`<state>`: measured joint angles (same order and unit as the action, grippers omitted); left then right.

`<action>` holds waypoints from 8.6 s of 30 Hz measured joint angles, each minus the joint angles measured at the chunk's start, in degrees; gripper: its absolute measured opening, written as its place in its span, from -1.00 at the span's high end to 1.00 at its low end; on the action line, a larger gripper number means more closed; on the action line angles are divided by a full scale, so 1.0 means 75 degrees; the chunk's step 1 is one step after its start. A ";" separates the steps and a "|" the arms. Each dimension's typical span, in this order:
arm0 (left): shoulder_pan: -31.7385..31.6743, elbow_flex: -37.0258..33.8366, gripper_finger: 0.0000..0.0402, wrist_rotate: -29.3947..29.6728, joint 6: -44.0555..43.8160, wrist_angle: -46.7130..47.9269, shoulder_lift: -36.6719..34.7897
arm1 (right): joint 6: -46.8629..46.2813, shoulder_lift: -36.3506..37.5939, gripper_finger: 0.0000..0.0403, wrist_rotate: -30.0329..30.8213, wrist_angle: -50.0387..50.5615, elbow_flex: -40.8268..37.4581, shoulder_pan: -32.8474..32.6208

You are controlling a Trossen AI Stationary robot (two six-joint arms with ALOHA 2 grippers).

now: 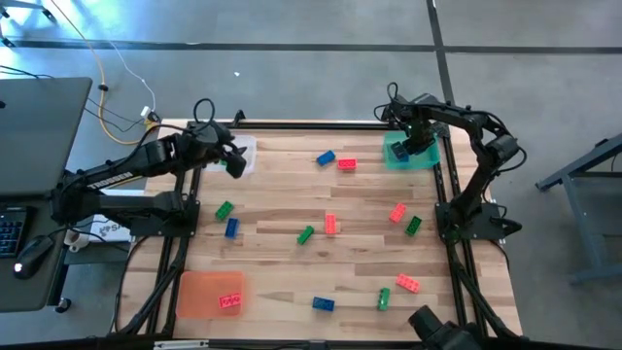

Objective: Sort & place blocks by color
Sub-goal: Put the blue game piece into the blue bin, then put the green game piece into the white bin, then put the blue game piece into the blue bin

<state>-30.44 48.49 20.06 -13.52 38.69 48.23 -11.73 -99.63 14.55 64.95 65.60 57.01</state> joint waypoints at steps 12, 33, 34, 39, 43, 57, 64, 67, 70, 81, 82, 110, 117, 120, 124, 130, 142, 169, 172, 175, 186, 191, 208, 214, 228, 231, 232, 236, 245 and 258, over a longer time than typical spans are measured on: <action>0.0000 0.0000 -0.15 -0.0995 -0.0388 0.0761 0.0000 | -0.0030 0.0000 0.06 -0.0003 0.0012 0.0000 -0.0003; -0.0003 0.0003 -0.27 -0.0978 -0.0880 0.1374 0.0000 | 0.0034 -0.0003 0.04 0.0017 0.0868 0.1853 -0.0274; -0.0001 0.0003 -0.29 -0.0953 -0.0933 0.1404 0.0000 | 0.0047 -0.0003 0.04 0.0032 0.0910 0.1997 -0.0321; -0.0003 0.0006 -0.37 -0.0927 -0.1311 0.1665 0.0000 | 0.0121 -0.0003 0.04 0.0255 0.1183 0.2727 -0.0543; -0.0003 0.0006 -0.37 -0.0932 -0.1698 0.1991 -0.0002 | 0.0204 -0.0003 0.04 0.0262 0.1376 0.3300 -0.0681; -0.0003 0.0009 -0.37 -0.1804 -0.2892 0.3059 0.0267 | 0.0183 -0.0003 0.04 0.0219 0.1573 0.4772 -0.0886; 0.0012 0.0009 -0.37 -0.2328 -0.2981 0.3857 0.1020 | 0.0172 -0.0003 0.04 0.0192 0.1603 0.4788 -0.0905; 0.0012 0.0009 -0.37 -0.2454 -0.3176 0.3904 0.1321 | 0.0172 -0.0003 0.04 0.0188 0.1603 0.4788 -0.0941; 0.0012 0.0009 -0.37 -0.2682 -0.3264 0.3901 0.1619 | 0.0172 -0.0003 0.04 0.0189 0.1607 0.4788 -0.1009; 0.0015 0.0009 -0.37 -0.3203 -0.3375 0.4224 0.3023 | 0.0215 -0.0003 0.04 0.0195 0.1626 0.4788 -0.1160; 0.0015 0.0009 -0.37 -0.3207 -0.3375 0.4241 0.3160 | 0.0223 -0.0003 0.04 0.0192 0.1626 0.4788 -0.1160; 0.0015 0.0006 -0.37 -0.3562 -0.2821 0.3988 0.5801 | 0.0227 -0.0003 0.04 0.0198 0.1591 0.4788 -0.1160; 0.0012 0.0006 -0.37 -0.3355 -0.2864 0.3857 0.6160 | 0.0230 -0.0003 0.04 0.0201 0.1591 0.4788 -0.1160; 0.0012 0.0006 -0.36 -0.3428 -0.2836 0.3788 0.6315 | 0.0230 -0.0003 0.04 0.0201 0.1591 0.4788 -0.1160; 0.0012 0.0003 -0.33 -0.3630 -0.2667 0.3642 0.6601 | 0.0230 -0.0003 0.04 0.0201 0.1591 0.4788 -0.1160; 0.0012 0.0003 -0.18 -0.3672 -0.2367 0.3419 0.6850 | 0.0233 -0.0003 0.04 0.0198 0.1592 0.4788 -0.1160; 0.0015 0.0007 0.47 -0.3285 -0.1647 0.3443 0.6817 | 0.0373 -0.0003 0.04 0.0195 0.1591 0.4788 -0.1160; -0.1339 0.2333 0.47 -0.1630 -0.1089 0.3293 0.4234 | 0.0021 -0.0003 0.04 0.0194 0.1578 0.4788 -0.2169; -0.1952 0.2412 0.47 -0.1476 -0.0640 0.3138 0.4264 | -0.0213 -0.0003 0.04 0.0166 0.1585 0.4788 -0.2410; -0.2540 0.2410 0.47 -0.1440 -0.0299 0.3108 0.4403 | -0.0536 -0.0003 0.04 0.0088 0.1588 0.4788 -0.2697; -0.3787 0.2393 0.47 -0.1523 0.0889 0.3055 0.5390 | -0.2054 -0.0003 0.04 -0.0201 0.1513 0.4788 -0.3986; -0.3963 0.2393 0.46 -0.1859 0.1287 0.3056 0.5816 | -0.2705 -0.0003 0.04 -0.0201 0.1480 0.4788 -0.4622; -0.3995 0.2393 0.35 -0.1583 0.2034 0.2587 0.6111 | -0.4702 -0.0003 0.04 -0.0200 0.0862 0.4791 -0.6971; -0.3995 0.2393 0.20 -0.1586 0.2034 0.2590 0.6111 | -0.5305 -0.0005 0.04 -0.0201 0.0486 0.4791 -0.7833; -0.3972 0.2472 -0.04 -0.1614 0.2031 0.2773 0.6064 | -0.6854 -0.0003 0.04 -0.0254 0.0327 0.4791 -0.9546; -0.3887 0.2595 -0.03 -0.1892 0.2031 0.2848 0.5888 | -0.6799 -0.0003 0.04 -0.0528 0.0177 0.4791 -0.9826; -0.3839 0.2602 -0.03 -0.2068 0.2030 0.2848 0.5779 | -0.6752 -0.0005 0.04 -0.0567 0.0141 0.4791 -0.9904; -0.3469 0.2614 -0.04 -0.2505 0.2028 0.2831 0.5317 | -0.6683 -0.0006 0.04 -0.0797 0.0042 0.4791 -1.0188; -0.2153 0.2622 -0.04 -0.3406 0.1450 0.2875 0.4353 | -0.6855 -0.0041 0.04 -0.0871 -0.0534 0.4791 -1.0646; -0.0504 0.2623 -0.04 -0.3413 0.0073 0.3395 0.3445 | -0.5818 -0.0731 0.04 -0.1620 -0.0540 0.4794 -1.0956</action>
<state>-34.22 68.16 -5.54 -12.97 64.15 74.07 -55.36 -105.12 2.39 60.90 101.56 -25.15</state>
